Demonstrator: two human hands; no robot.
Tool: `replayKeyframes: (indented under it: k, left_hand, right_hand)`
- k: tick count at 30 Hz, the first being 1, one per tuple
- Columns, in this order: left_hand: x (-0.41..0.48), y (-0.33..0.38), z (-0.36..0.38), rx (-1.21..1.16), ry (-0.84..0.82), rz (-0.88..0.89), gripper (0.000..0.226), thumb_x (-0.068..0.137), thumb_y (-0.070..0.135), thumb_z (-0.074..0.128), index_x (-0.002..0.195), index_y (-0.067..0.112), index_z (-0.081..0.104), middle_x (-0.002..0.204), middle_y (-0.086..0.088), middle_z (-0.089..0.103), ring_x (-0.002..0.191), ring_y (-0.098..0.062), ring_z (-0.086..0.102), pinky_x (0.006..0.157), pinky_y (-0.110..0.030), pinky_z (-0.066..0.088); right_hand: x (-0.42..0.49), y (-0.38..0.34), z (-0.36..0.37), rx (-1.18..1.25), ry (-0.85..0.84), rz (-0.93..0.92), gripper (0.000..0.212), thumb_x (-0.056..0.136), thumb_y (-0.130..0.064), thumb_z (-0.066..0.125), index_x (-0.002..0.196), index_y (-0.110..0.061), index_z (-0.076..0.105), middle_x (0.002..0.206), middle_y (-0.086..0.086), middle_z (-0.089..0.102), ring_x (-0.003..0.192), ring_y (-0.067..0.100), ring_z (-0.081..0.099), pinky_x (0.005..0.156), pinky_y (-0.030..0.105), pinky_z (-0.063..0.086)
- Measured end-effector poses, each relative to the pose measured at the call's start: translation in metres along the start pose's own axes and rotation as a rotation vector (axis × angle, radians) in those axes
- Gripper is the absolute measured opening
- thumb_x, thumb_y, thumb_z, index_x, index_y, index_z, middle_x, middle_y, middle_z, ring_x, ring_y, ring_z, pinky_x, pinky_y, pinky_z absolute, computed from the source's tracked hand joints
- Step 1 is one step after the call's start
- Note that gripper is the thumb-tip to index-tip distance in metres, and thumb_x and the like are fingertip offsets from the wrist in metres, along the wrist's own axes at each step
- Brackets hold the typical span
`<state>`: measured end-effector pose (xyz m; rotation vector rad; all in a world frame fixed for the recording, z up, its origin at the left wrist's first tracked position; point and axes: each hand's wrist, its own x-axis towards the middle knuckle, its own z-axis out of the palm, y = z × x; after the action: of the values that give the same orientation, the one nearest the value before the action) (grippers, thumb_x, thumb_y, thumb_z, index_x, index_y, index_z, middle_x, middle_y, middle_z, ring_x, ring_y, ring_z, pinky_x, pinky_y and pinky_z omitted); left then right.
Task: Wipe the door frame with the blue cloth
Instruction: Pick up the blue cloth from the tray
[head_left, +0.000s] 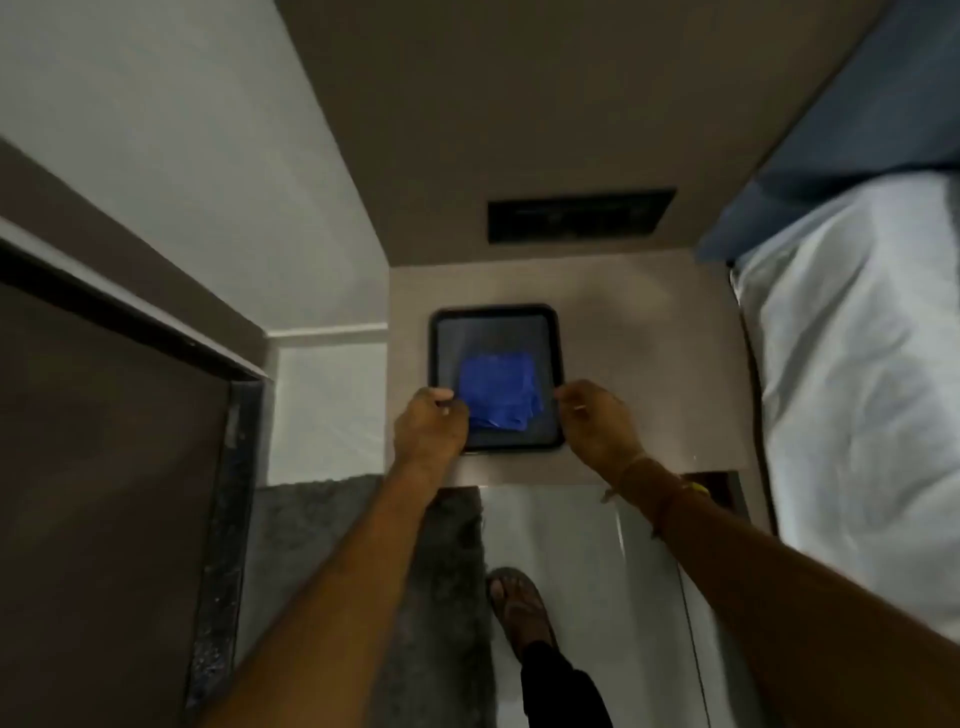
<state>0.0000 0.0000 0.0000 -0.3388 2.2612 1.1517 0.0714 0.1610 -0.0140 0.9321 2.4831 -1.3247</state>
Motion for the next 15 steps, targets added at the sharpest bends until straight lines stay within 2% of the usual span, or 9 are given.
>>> replayKeyframes:
  k: [2, 4, 6, 7, 8, 11, 13, 15]
  left_hand:
    - [0.036, -0.010, 0.025, -0.027, -0.017, -0.067, 0.031, 0.090, 0.020, 0.054, 0.118, 0.008, 0.053, 0.118, -0.021, 0.062, 0.107, -0.038, 0.059, 0.097, -0.044, 0.048]
    - [0.065, -0.021, 0.039, 0.007, -0.013, -0.114, 0.029, 0.089, 0.023, 0.055, 0.115, 0.010, 0.055, 0.111, -0.019, 0.064, 0.103, -0.037, 0.061, 0.094, -0.042, 0.050]
    - [0.084, -0.029, 0.049, 0.082, -0.002, -0.097, 0.012, 0.088, 0.026, 0.055, 0.092, 0.016, 0.059, 0.091, -0.008, 0.064, 0.087, -0.028, 0.061, 0.080, -0.031, 0.048]
    - [0.094, -0.033, 0.056, 0.117, 0.008, -0.082, 0.012, 0.088, 0.028, 0.055, 0.082, 0.018, 0.056, 0.084, -0.003, 0.061, 0.080, -0.022, 0.058, 0.074, -0.029, 0.044]
    - [0.100, -0.032, 0.062, 0.138, 0.002, -0.076, 0.015, 0.089, 0.029, 0.055, 0.081, 0.017, 0.055, 0.084, -0.002, 0.060, 0.080, -0.020, 0.055, 0.074, -0.029, 0.042]
    - [0.119, -0.042, 0.078, 0.180, -0.041, -0.091, 0.037, 0.088, 0.034, 0.055, 0.113, 0.007, 0.057, 0.114, -0.012, 0.061, 0.101, -0.028, 0.058, 0.084, -0.033, 0.048]
    - [0.126, -0.044, 0.086, 0.200, -0.037, -0.096, 0.042, 0.087, 0.037, 0.057, 0.116, 0.006, 0.056, 0.120, -0.016, 0.058, 0.104, -0.031, 0.058, 0.088, -0.037, 0.051]
    - [0.133, -0.046, 0.093, 0.200, -0.023, -0.083, 0.043, 0.086, 0.039, 0.058, 0.113, 0.005, 0.056, 0.115, -0.015, 0.060, 0.100, -0.030, 0.059, 0.088, -0.040, 0.052]
  right_hand:
    - [0.029, 0.019, 0.017, -0.039, -0.033, -0.010, 0.026, 0.090, 0.001, 0.049, 0.114, 0.003, 0.058, 0.116, 0.023, 0.061, 0.104, 0.034, 0.058, 0.071, 0.013, 0.035]
    - [0.054, 0.027, 0.035, -0.033, -0.088, -0.006, 0.031, 0.091, -0.003, 0.048, 0.121, -0.002, 0.057, 0.125, 0.022, 0.054, 0.112, 0.033, 0.054, 0.089, 0.024, 0.042]
    - [0.070, 0.033, 0.052, 0.015, -0.123, 0.012, 0.034, 0.092, -0.004, 0.049, 0.125, -0.004, 0.054, 0.132, 0.021, 0.049, 0.119, 0.033, 0.050, 0.103, 0.035, 0.041]
    - [0.080, 0.036, 0.061, 0.018, -0.131, 0.013, 0.035, 0.092, -0.004, 0.049, 0.127, -0.004, 0.053, 0.134, 0.021, 0.048, 0.121, 0.033, 0.048, 0.105, 0.035, 0.039]
    - [0.086, 0.037, 0.067, -0.004, -0.133, -0.003, 0.037, 0.092, -0.004, 0.049, 0.128, -0.004, 0.051, 0.135, 0.021, 0.048, 0.122, 0.033, 0.047, 0.105, 0.034, 0.038]
    - [0.094, 0.044, 0.086, -0.060, -0.161, -0.006, 0.041, 0.090, -0.003, 0.051, 0.131, -0.003, 0.047, 0.136, 0.021, 0.044, 0.124, 0.032, 0.044, 0.105, 0.029, 0.034]
    - [0.096, 0.049, 0.093, -0.091, -0.147, -0.038, 0.042, 0.090, -0.003, 0.051, 0.131, -0.003, 0.047, 0.137, 0.021, 0.042, 0.125, 0.032, 0.043, 0.105, 0.026, 0.031]
    - [0.097, 0.055, 0.095, -0.108, -0.138, -0.064, 0.043, 0.089, -0.004, 0.053, 0.131, -0.003, 0.046, 0.138, 0.020, 0.041, 0.125, 0.031, 0.042, 0.106, 0.024, 0.030]
